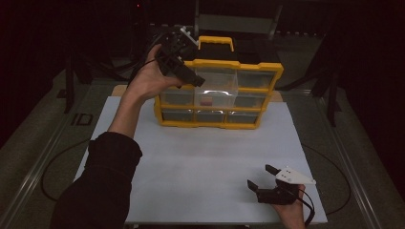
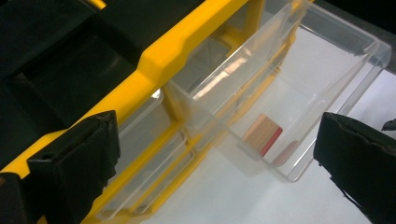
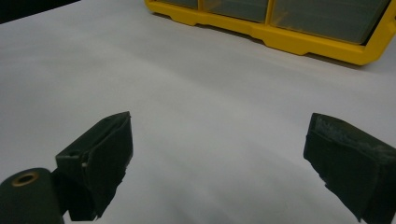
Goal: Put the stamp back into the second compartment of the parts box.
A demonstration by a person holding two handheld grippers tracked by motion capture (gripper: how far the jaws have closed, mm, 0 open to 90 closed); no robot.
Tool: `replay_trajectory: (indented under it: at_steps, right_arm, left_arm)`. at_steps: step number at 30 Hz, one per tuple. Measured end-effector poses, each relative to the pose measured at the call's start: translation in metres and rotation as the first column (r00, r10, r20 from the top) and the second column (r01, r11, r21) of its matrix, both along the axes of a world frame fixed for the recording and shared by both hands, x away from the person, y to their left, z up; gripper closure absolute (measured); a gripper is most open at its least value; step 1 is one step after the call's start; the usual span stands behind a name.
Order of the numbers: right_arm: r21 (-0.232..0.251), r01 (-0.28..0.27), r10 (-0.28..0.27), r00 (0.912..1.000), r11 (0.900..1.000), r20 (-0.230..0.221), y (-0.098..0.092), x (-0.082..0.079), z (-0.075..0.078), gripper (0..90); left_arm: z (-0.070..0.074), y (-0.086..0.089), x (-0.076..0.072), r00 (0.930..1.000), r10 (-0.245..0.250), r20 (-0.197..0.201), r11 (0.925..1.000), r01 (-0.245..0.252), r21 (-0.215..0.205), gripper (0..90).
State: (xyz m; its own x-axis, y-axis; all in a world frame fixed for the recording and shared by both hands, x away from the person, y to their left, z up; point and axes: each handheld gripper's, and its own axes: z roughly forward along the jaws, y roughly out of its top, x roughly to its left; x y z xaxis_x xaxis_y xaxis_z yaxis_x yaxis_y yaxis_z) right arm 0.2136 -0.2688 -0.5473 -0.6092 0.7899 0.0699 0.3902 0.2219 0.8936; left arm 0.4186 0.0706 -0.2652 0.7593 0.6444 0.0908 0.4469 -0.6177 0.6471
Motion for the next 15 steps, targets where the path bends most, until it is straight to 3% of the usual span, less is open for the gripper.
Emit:
replay_trajectory:
  at_steps: [12,15]
  right_arm:
    - [0.004,-0.002,0.002,0.9999,1.0,-0.01,0.001,0.0,0.0,7.9]
    - [0.004,-0.002,0.003,0.9999,1.0,-0.011,0.001,0.0,0.0,8.0]
  left_arm:
    - [-0.011,0.016,0.002,0.9997,0.023,-0.009,0.9994,-0.023,0.026,0.5]
    - [-0.015,0.022,0.003,0.9995,0.029,-0.013,0.9995,-0.028,0.015,0.4]
